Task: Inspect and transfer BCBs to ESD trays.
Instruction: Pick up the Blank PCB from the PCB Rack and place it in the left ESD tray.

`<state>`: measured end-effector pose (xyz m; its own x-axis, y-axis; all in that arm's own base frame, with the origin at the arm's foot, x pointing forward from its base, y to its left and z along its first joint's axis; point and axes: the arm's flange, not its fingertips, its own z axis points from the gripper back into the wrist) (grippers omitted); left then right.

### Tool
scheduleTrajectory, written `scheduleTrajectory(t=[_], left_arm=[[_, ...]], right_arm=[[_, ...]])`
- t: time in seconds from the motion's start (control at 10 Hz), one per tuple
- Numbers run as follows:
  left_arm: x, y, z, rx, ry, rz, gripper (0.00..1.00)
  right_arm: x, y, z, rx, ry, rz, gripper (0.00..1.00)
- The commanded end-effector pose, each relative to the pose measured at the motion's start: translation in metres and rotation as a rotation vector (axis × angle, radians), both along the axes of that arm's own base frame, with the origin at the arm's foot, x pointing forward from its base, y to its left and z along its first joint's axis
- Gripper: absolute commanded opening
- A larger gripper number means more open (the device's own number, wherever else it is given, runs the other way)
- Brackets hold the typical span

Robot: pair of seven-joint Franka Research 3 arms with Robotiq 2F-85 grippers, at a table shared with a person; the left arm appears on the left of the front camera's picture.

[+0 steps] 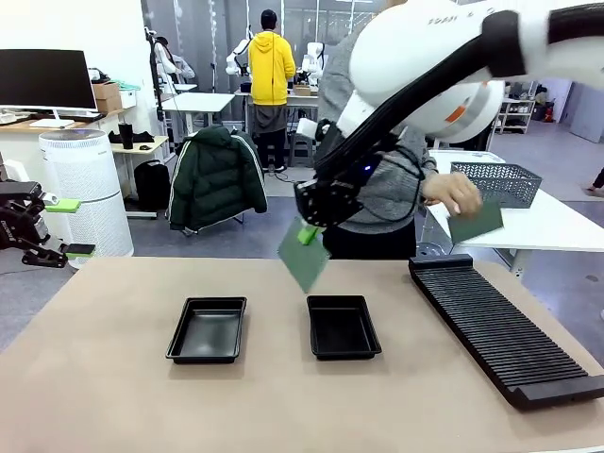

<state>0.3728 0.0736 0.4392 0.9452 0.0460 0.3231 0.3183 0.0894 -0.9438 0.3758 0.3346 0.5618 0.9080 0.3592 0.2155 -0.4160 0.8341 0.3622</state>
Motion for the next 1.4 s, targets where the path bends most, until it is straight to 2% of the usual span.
scheduleTrajectory(t=[0.0, 0.2, 0.4, 0.5, 0.7, 0.9, 1.3], left_arm=[[-0.001, 0.000, 0.001, -0.002, 0.000, 0.000, 1.00], [-0.001, 0.000, 0.001, -0.002, 0.000, 0.000, 1.00], [-0.001, 0.000, 0.001, -0.002, 0.000, 0.000, 1.00], [-0.001, 0.000, 0.001, -0.002, 0.000, 0.000, 1.00], [-0.001, 0.000, 0.001, -0.002, 0.000, 0.000, 1.00], [-0.001, 0.000, 0.001, -0.002, 0.000, 0.000, 1.00], [-0.001, 0.000, 0.001, -0.002, 0.000, 0.000, 1.00]], right_arm=[[-0.002, 0.018, -0.008, 0.050, -0.005, -0.076, 0.02], [-0.006, 0.033, -0.015, 0.098, -0.006, -0.082, 0.02], [0.000, 0.054, -0.026, 0.123, 0.002, -0.146, 0.02], [0.005, 0.064, -0.035, 0.137, 0.019, -0.128, 0.02], [0.018, 0.077, -0.049, 0.159, 0.039, -0.198, 0.02], [0.031, 0.091, -0.067, 0.199, 0.051, -0.218, 0.02], [0.057, 0.116, -0.102, 0.249, 0.074, -0.198, 0.02]])
